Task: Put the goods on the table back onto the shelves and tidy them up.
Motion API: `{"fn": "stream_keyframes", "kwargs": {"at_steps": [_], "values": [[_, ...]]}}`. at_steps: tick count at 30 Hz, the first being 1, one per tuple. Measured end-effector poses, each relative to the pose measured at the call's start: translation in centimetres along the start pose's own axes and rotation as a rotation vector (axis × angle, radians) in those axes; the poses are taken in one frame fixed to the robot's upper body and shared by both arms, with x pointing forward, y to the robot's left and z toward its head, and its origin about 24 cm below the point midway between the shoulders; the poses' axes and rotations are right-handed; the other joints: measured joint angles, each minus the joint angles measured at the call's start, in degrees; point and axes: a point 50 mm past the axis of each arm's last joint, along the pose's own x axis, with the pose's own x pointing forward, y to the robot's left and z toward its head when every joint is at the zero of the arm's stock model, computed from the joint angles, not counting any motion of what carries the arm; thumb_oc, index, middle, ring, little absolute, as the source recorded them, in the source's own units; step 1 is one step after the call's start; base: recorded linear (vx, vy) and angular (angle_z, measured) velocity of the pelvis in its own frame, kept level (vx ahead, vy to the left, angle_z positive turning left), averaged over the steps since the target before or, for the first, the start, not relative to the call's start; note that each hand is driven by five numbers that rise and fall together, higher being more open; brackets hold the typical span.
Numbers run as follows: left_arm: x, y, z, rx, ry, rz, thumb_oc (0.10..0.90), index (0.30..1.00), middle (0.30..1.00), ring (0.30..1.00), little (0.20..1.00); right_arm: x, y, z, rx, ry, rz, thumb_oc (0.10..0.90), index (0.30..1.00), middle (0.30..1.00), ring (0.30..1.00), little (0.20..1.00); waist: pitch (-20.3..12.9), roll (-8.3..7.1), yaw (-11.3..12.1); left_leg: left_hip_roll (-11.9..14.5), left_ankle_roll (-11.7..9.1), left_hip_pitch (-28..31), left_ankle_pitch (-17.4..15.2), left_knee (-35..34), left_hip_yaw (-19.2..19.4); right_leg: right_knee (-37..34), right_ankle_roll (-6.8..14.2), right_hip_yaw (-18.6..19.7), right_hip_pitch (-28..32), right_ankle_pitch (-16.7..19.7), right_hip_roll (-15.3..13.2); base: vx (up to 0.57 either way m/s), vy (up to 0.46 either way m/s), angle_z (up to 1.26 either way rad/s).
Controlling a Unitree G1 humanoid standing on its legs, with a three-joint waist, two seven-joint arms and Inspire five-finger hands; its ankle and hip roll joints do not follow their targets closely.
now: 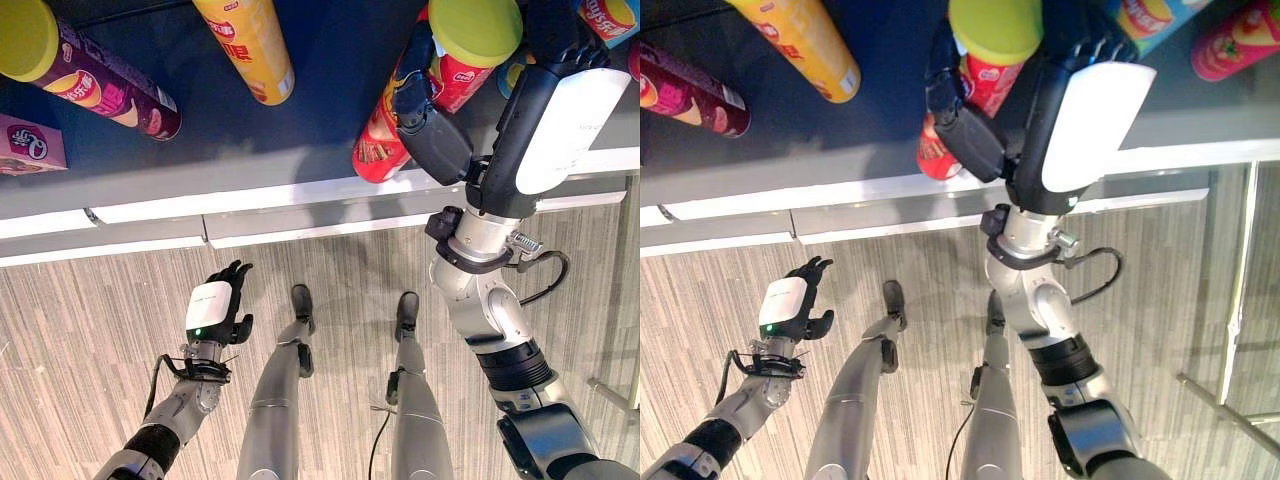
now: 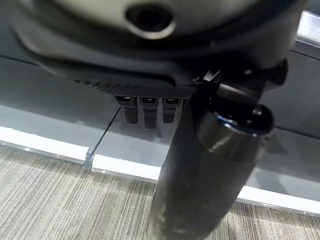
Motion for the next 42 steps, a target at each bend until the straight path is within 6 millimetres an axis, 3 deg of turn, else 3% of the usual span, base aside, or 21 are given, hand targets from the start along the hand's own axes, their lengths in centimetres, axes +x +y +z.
{"fn": "stream_keyframes", "kwargs": {"at_steps": [22,37,38,42], "values": [[0.1,-0.1,-0.6,0.047,0.022,0.011,0.800,0.900,0.900,0.900,0.900,1.7,-0.1,-2.7,-0.161,0.037,-0.091,0.400,0.300,0.300,0.300,0.300,-0.01,0.02,-0.02,-0.90,0.41,-1.21,0.27,0.50,-0.68,0.56,0.02,-0.24,-0.77,0.01,-0.69,0.03,-0.012,0.01],[1.1,0.5,-0.5,0.096,0.013,0.067,0.800,0.900,0.900,0.900,0.900,2.3,-0.8,-3.1,-0.186,0.046,-0.168,0.400,0.300,0.300,0.300,0.300,-0.03,0.04,-0.15,-1.32,0.55,-4.14,0.36,2.02,-2.33,0.69,0.57,-1.66,-1.99,0.35,-0.82,0.01,-0.012,0.03],[1.1,0.5,-0.5,0.097,0.014,0.068,0.800,0.900,0.900,0.900,0.900,2.3,-0.8,-3.1,-0.183,0.045,-0.168,0.800,0.900,0.900,0.900,0.900,-0.03,0.04,-0.16,-1.43,0.58,-4.13,0.37,2.02,-2.32,0.74,0.57,-1.66,-1.99,0.35,-0.92,0.00,0.000,0.00],[1.1,0.6,-0.6,0.108,0.025,0.090,0.800,0.900,0.900,0.900,0.900,0.7,-0.5,-2.0,-0.095,0.095,-0.155,0.800,0.900,0.900,0.900,0.900,-0.03,0.04,-0.56,-1.56,0.59,-4.14,0.38,2.22,-2.40,1.40,0.78,-1.67,-2.13,0.19,-1.04,0.00,0.000,0.00]]}}
